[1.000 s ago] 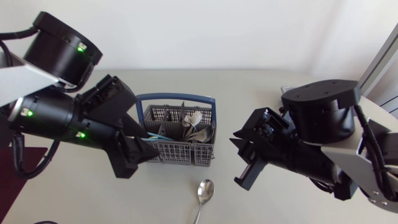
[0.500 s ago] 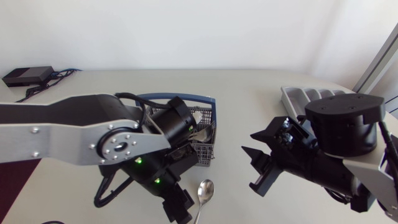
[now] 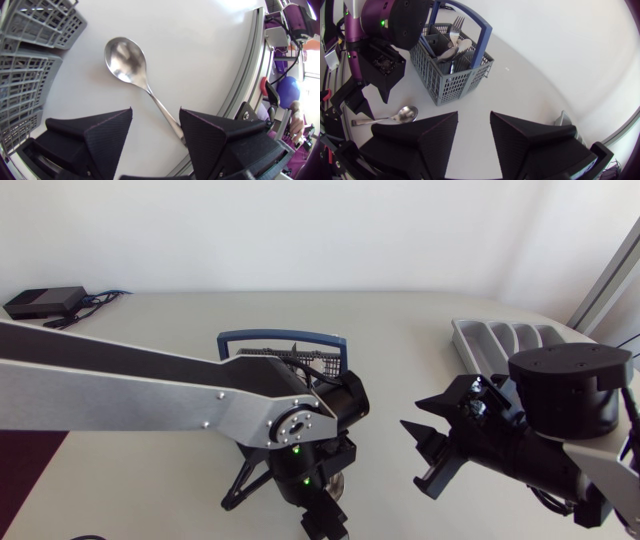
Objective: Sort the cutlery from the basket into the organizer compartments.
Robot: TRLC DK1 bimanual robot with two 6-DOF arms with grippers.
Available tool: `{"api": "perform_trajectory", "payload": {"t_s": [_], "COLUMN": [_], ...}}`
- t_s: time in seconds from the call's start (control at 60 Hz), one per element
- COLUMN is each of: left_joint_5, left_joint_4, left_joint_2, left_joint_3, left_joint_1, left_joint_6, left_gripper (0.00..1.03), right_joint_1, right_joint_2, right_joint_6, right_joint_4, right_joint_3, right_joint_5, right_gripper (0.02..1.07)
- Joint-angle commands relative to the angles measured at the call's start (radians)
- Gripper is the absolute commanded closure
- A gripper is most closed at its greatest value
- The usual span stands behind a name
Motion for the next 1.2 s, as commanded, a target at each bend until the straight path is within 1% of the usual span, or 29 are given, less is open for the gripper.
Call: {"api": "perform_trajectory", "payload": {"t_s": [0.0, 0.167, 0.2, 0.283, 0.317, 0.4, 0.583, 0.683, 0.75, 0.85, 0.9, 0.95, 0.967, 1.017, 1.183], "left_joint_5": [0.012, 0.014, 0.015, 0.014, 0.014, 0.012, 0.011, 0.000, -0.018, -0.035, -0.048, -0.054, -0.064, -0.067, -0.080], "left_joint_4": [-0.025, -0.037, -0.036, -0.034, -0.033, -0.031, -0.030, -0.030, -0.028, -0.027, -0.024, -0.021, -0.019, -0.016, -0.014], "left_joint_2": [0.051, 0.111, 0.121, 0.143, 0.152, 0.167, 0.192, 0.215, 0.235, 0.250, 0.255, 0.255, 0.255, 0.252, 0.235], "left_joint_3": [0.030, 0.053, 0.059, 0.079, 0.085, 0.093, 0.094, 0.094, 0.096, 0.094, 0.094, 0.091, 0.090, 0.085, 0.067], "left_joint_1": [-0.012, -0.015, -0.013, -0.013, -0.013, -0.015, -0.013, -0.013, -0.013, -0.013, -0.012, -0.012, -0.012, -0.013, -0.032], "left_joint_6": [-0.018, -0.024, -0.026, -0.049, -0.055, -0.067, -0.073, -0.079, -0.084, -0.087, -0.089, -0.089, -0.089, -0.087, -0.079], "left_gripper": [0.39, 0.39, 0.42, 0.44, 0.47, 0.49, 0.65, 0.70, 0.70, 0.76, 0.84, 0.90, 0.94, 1.00, 1.00], "right_joint_1": [-0.019, -0.037, -0.039, -0.042, -0.043, -0.048, -0.059, -0.065, -0.069, -0.072, -0.076, -0.080, -0.082, -0.086, -0.088], "right_joint_2": [-0.007, -0.020, -0.021, -0.027, -0.033, -0.044, -0.053, -0.055, -0.055, -0.056, -0.059, -0.061, -0.061, -0.064, -0.072], "right_joint_6": [0.000, -0.001, -0.001, -0.001, -0.001, -0.004, -0.014, -0.012, -0.014, -0.014, -0.015, -0.020, -0.020, -0.021, -0.024], "right_joint_4": [-0.001, -0.001, -0.001, -0.001, -0.003, -0.009, -0.011, -0.009, -0.009, -0.007, -0.007, -0.007, -0.007, -0.007, -0.007], "right_joint_3": [-0.029, -0.038, -0.041, -0.044, -0.044, -0.046, -0.055, -0.058, -0.059, -0.061, -0.062, -0.066, -0.066, -0.067, -0.076], "right_joint_5": [-0.009, -0.029, -0.031, -0.031, -0.031, -0.034, -0.040, -0.048, -0.054, -0.057, -0.058, -0.058, -0.061, -0.065, -0.065], "right_gripper": [0.58, 0.58, 0.58, 0.58, 0.58, 0.58, 0.58, 0.58, 0.58, 0.58, 0.58, 0.58, 0.58, 0.58, 0.58]}}
